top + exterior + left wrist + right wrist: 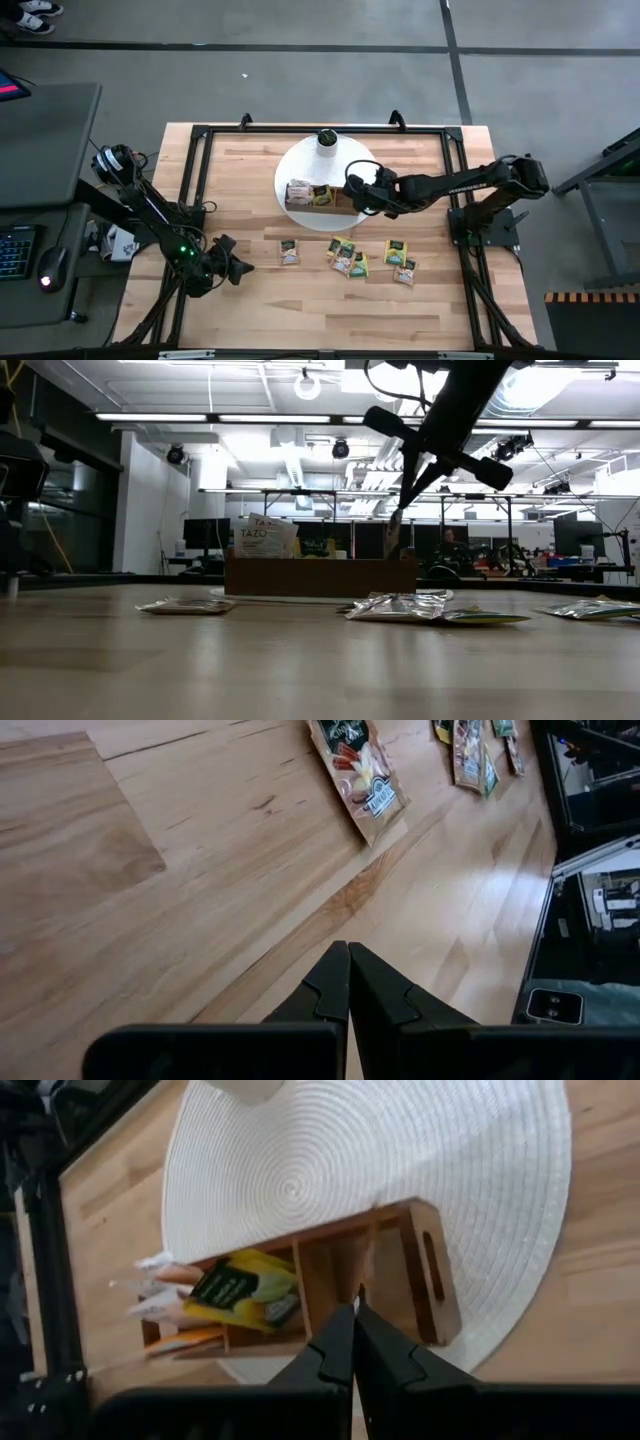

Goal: Pick & Place Tea
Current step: Put the brown tea bag into the right section of the wooden organizer

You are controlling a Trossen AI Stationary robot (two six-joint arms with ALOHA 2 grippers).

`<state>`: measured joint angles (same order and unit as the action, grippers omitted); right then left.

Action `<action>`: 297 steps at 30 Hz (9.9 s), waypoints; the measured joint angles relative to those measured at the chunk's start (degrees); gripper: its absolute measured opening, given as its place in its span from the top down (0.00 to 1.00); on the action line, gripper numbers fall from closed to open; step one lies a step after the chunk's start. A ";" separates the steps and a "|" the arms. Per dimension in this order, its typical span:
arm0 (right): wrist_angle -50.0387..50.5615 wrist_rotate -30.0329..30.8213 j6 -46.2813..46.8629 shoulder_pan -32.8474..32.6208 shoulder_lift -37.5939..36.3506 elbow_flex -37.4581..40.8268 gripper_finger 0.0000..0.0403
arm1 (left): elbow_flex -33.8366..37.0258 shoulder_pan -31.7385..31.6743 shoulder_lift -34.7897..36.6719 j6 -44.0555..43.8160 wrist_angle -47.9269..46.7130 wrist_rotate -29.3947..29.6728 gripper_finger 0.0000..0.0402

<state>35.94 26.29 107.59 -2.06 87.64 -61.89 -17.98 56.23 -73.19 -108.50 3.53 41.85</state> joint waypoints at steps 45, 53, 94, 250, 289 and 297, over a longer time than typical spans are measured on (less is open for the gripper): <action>-2.62 -3.47 -0.07 3.27 3.74 0.00 1.00 | 0.00 0.02 -0.02 -0.03 0.82 -0.94 1.00; -3.16 -4.39 -0.11 3.49 5.10 0.02 1.00 | 0.00 0.00 -0.02 -0.03 1.03 -0.79 1.00; -3.32 -2.72 -17.82 1.27 3.91 0.07 0.90 | 0.00 0.02 -0.02 0.17 1.55 -1.14 1.00; -11.63 -18.15 -122.98 11.63 8.31 -0.20 1.00 | 0.02 0.00 -0.02 -0.03 3.19 -2.74 1.00; 8.60 -17.95 -105.14 11.82 8.28 -24.20 0.62 | 0.02 0.02 -0.02 0.14 3.65 -3.48 1.00; 16.06 -40.89 -91.69 8.03 8.26 -24.90 0.64 | 0.02 0.02 -0.02 1.78 3.65 -3.54 1.00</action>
<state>52.01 -14.60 15.90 5.96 95.90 -86.79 -17.96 56.25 -73.21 -106.72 7.18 38.30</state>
